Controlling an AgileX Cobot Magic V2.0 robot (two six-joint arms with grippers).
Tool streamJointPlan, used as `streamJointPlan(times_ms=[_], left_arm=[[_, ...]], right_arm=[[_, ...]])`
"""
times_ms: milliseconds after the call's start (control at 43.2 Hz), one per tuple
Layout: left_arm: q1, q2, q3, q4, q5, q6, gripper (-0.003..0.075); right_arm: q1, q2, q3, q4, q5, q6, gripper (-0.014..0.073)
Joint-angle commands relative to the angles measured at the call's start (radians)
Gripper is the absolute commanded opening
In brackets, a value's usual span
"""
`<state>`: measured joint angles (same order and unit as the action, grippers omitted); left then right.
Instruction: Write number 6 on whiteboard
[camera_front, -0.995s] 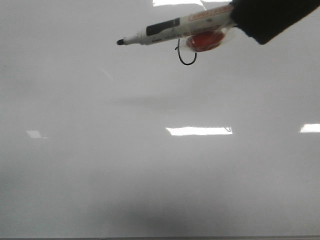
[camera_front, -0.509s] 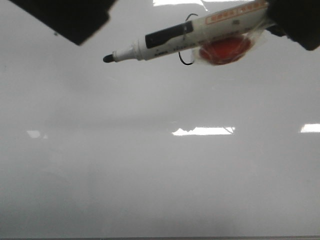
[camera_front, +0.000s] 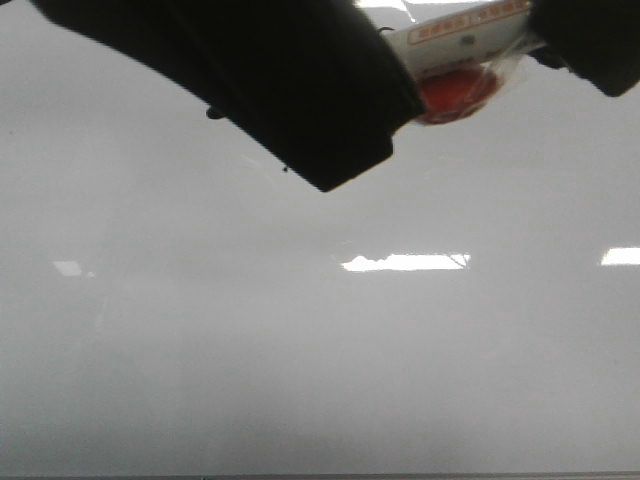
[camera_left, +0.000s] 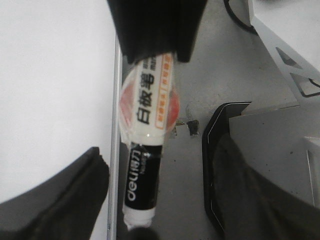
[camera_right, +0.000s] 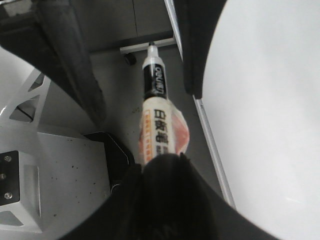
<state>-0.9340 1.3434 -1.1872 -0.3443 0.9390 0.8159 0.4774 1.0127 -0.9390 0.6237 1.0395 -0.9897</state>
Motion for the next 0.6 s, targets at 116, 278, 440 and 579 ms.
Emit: streamJointPlan(times_ms=[116, 278, 440, 579], left_arm=[[-0.007, -0.024, -0.033, -0.026, -0.031, 0.003, 0.0261], [-0.007, -0.024, -0.033, -0.024, -0.017, 0.003, 0.0167], [-0.007, -0.024, -0.033, -0.02, -0.017, 0.003, 0.0117], [-0.007, -0.024, -0.033, -0.003, -0.017, -0.008, 0.0114]], right_arm=[[0.0, -0.018, -0.022, 0.037, -0.033, -0.012, -0.0057], [0.0, -0.018, -0.022, 0.041, -0.033, -0.012, -0.0056], [0.0, -0.018, -0.022, 0.041, -0.033, -0.012, 0.0077], [0.0, -0.018, -0.022, 0.041, -0.033, -0.011, 0.0355]])
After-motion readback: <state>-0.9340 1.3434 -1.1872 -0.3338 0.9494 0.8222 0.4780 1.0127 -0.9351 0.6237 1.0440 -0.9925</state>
